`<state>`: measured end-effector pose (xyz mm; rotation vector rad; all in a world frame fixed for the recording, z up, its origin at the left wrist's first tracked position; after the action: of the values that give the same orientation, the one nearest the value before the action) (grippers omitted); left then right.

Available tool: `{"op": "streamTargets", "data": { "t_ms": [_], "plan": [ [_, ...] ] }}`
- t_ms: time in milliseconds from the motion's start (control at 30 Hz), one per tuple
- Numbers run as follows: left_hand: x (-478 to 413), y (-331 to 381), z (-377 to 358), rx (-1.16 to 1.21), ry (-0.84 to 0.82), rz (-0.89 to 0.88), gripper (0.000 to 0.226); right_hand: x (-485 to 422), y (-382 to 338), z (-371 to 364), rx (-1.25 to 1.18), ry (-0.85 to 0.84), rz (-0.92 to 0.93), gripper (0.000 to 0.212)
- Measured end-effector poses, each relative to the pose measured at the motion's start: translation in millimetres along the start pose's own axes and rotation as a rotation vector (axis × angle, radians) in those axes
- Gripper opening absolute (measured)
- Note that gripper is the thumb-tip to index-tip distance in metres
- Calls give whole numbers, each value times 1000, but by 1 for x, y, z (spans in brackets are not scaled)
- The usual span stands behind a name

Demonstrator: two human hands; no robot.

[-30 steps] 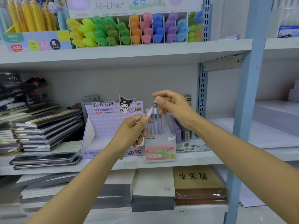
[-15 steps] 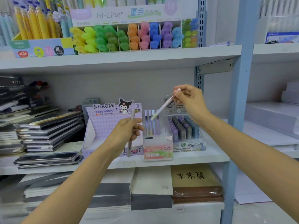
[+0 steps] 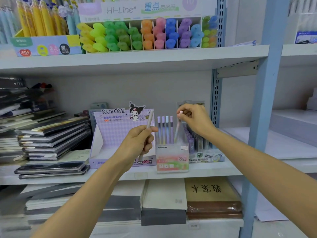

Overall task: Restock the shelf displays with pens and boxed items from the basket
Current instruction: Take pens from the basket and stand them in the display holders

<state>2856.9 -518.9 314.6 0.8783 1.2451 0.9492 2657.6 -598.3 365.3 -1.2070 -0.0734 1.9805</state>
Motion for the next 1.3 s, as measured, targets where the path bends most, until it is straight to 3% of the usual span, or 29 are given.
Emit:
{"op": "streamTargets", "data": {
  "t_ms": [233,333,533,700,767,833,933,1033,1200,1300],
  "plan": [
    [1,-1,-5,-15,-104,-66,24,-12,2,3,41,-88,23,8],
    [1,-2,-7,-23,-122,-76,22,-11,4,-5,-1,-53,-17,17],
    [2,-2,-8,-22,-133,-96,23,-9,11,-13,144,56,-33,10],
    [2,0,-8,-28,-130,-97,23,-6,13,-15,209,-50,-105,18],
    [3,1,-8,-42,-133,-98,22,-4,4,-9,137,-14,-83,24],
    [3,2,-10,-58,-135,-99,21,1,-13,0,-83,50,-40,24],
    [3,5,-14,-69,-132,-98,20,7,-39,6,-513,-117,-18,24],
    [3,8,-18,-79,-125,-111,19,12,-56,6,-525,-312,29,18],
    [4,12,-2,-35,52,-57,12,14,-43,22,-684,-146,-55,17],
    [6,17,9,116,174,-32,13,18,-34,23,-676,-198,-83,11]
  ]
}}
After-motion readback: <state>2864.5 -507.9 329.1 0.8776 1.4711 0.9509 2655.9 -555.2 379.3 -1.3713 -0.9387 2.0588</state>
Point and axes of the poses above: each hand's wrist, its own x-axis away from the middle knuckle, its own z-axis out of the back of the hand, y = z × x, the point moved 4 cm from there along -x, towards the middle knuckle, and after that the axes turned 1 degree about -y, right-handed, at the moved point
